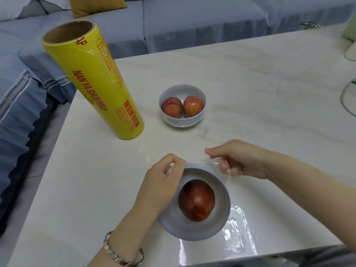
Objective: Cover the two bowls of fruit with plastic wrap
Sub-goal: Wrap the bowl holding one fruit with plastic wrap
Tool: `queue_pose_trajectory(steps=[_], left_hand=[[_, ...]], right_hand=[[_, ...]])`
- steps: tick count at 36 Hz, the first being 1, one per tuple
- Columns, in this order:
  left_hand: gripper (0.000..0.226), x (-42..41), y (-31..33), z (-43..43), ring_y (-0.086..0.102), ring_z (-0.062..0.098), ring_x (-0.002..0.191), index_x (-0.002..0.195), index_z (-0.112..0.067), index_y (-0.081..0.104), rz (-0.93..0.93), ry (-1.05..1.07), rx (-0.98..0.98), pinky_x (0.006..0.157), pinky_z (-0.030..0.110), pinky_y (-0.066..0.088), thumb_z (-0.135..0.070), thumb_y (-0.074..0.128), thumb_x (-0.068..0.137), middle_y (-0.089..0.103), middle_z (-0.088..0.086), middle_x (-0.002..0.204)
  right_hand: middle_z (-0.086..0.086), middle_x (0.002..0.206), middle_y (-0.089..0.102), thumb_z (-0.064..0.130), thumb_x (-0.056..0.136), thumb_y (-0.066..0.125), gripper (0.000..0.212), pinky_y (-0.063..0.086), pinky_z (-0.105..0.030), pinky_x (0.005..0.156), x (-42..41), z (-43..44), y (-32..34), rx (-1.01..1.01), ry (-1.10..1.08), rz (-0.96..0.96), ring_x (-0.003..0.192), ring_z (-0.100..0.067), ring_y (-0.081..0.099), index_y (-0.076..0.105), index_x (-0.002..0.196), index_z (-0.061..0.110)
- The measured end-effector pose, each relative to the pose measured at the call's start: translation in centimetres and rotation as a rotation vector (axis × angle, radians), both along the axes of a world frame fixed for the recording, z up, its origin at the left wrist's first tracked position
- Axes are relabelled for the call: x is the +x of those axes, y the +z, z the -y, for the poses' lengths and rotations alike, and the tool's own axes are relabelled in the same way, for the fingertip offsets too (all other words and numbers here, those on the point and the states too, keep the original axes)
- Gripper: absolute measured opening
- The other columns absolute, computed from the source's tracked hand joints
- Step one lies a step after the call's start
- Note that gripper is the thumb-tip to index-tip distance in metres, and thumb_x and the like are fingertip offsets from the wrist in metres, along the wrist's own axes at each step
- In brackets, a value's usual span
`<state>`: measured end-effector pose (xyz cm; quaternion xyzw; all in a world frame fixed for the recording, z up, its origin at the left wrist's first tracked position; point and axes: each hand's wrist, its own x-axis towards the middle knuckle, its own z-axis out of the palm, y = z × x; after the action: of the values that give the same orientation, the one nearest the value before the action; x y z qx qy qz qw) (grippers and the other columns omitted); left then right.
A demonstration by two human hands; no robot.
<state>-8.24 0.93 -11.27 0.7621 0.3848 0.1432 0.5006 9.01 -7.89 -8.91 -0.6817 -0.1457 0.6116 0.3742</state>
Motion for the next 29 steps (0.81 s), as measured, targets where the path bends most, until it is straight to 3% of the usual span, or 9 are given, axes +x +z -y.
queue_pose_trajectory(steps=[4, 8, 11, 17, 20, 23, 25, 27, 29], left_hand=[[0.022, 0.3, -0.1, -0.2, 0.061, 0.01, 0.082, 0.073, -0.029, 0.06, -0.018, -0.034, 0.0, 0.073, 0.027, 0.048, -0.041, 0.042, 0.076, 0.065, -0.014, 0.078], [0.023, 0.5, -0.1, -0.1, 0.061, 0.013, 0.085, 0.076, -0.029, 0.06, -0.049, -0.079, 0.005, 0.076, 0.031, 0.05, -0.044, 0.042, 0.078, 0.066, -0.01, 0.081], [0.028, 0.6, 0.0, -0.1, 0.061, 0.018, 0.085, 0.078, -0.026, 0.06, -0.064, -0.079, 0.006, 0.078, 0.036, 0.051, -0.047, 0.041, 0.075, 0.066, -0.005, 0.081], [0.03, 0.5, 0.2, 0.0, 0.06, 0.019, 0.084, 0.079, -0.026, 0.06, -0.061, -0.095, 0.006, 0.077, 0.036, 0.05, -0.048, 0.04, 0.075, 0.065, -0.004, 0.078], [0.036, 0.3, 0.1, 0.1, 0.061, 0.014, 0.085, 0.081, -0.029, 0.06, -0.034, -0.112, 0.021, 0.077, 0.033, 0.05, -0.056, 0.038, 0.071, 0.065, -0.009, 0.082], [0.038, 0.1, -0.1, 0.1, 0.06, 0.012, 0.086, 0.082, -0.03, 0.06, -0.014, -0.105, 0.035, 0.078, 0.034, 0.051, -0.057, 0.036, 0.07, 0.065, -0.011, 0.084], [0.037, -0.1, -0.1, 0.0, 0.06, 0.009, 0.087, 0.084, -0.034, 0.06, 0.008, -0.11, 0.032, 0.08, 0.03, 0.05, -0.057, 0.034, 0.069, 0.065, -0.015, 0.087], [0.036, -0.3, -0.1, -0.1, 0.058, 0.002, 0.091, 0.089, -0.043, 0.058, 0.007, -0.127, 0.031, 0.081, 0.021, 0.048, -0.059, 0.032, 0.07, 0.063, -0.022, 0.093], [0.034, -0.4, 0.0, -0.2, 0.055, -0.006, 0.098, 0.095, -0.056, 0.054, -0.005, -0.172, 0.033, 0.08, 0.008, 0.043, -0.062, 0.03, 0.071, 0.058, -0.033, 0.103]], right_hand=[[0.003, 0.041, 0.042, 0.061, 0.052, 0.063, 0.05, 0.016, -0.017, 0.042, 0.8, 0.0, 1.2, -0.113, 0.256, 0.012, 0.044, -0.008, 0.031, 0.061, 0.071, 0.015], [0.005, 0.041, 0.044, 0.044, 0.064, 0.065, 0.032, 0.024, -0.013, 0.039, 1.2, 0.5, 1.0, -0.11, 0.267, -0.083, 0.039, -0.005, 0.039, 0.061, 0.047, 0.018], [0.002, 0.049, 0.043, 0.034, 0.066, 0.068, 0.021, 0.034, -0.014, 0.045, 0.9, 0.8, 0.1, 0.042, 0.117, -0.093, 0.043, -0.006, 0.041, 0.067, 0.054, 0.017], [0.004, 0.037, 0.045, 0.023, 0.084, 0.062, 0.022, 0.035, -0.015, 0.045, -1.4, 0.4, -0.9, 0.317, -0.234, 0.202, 0.034, -0.005, 0.039, 0.064, 0.063, 0.015], [0.0, 0.051, 0.056, 0.021, 0.083, 0.065, 0.022, 0.035, -0.013, 0.042, -2.6, -0.2, -1.7, 0.362, -0.324, 0.356, 0.031, -0.003, 0.037, 0.065, 0.062, 0.016], [-0.002, 0.063, 0.062, 0.022, 0.081, 0.068, 0.021, 0.037, -0.01, 0.044, -3.1, -0.7, -2.2, 0.343, -0.278, 0.433, 0.034, -0.001, 0.043, 0.066, 0.061, 0.018], [0.006, 0.062, 0.064, 0.023, 0.079, 0.071, 0.017, 0.043, -0.012, 0.056, -3.1, -0.9, -2.4, 0.291, -0.216, 0.453, 0.047, 0.002, 0.054, 0.069, 0.063, 0.018], [0.009, 0.064, 0.066, 0.028, 0.078, 0.071, 0.015, 0.046, -0.018, 0.066, -3.0, -0.9, -2.7, 0.227, -0.148, 0.506, 0.061, -0.001, 0.058, 0.073, 0.068, 0.016], [0.007, 0.064, 0.066, 0.032, 0.077, 0.071, 0.018, 0.046, -0.021, 0.066, -2.8, -0.7, -2.6, 0.177, -0.093, 0.541, 0.063, -0.004, 0.057, 0.074, 0.071, 0.015]])
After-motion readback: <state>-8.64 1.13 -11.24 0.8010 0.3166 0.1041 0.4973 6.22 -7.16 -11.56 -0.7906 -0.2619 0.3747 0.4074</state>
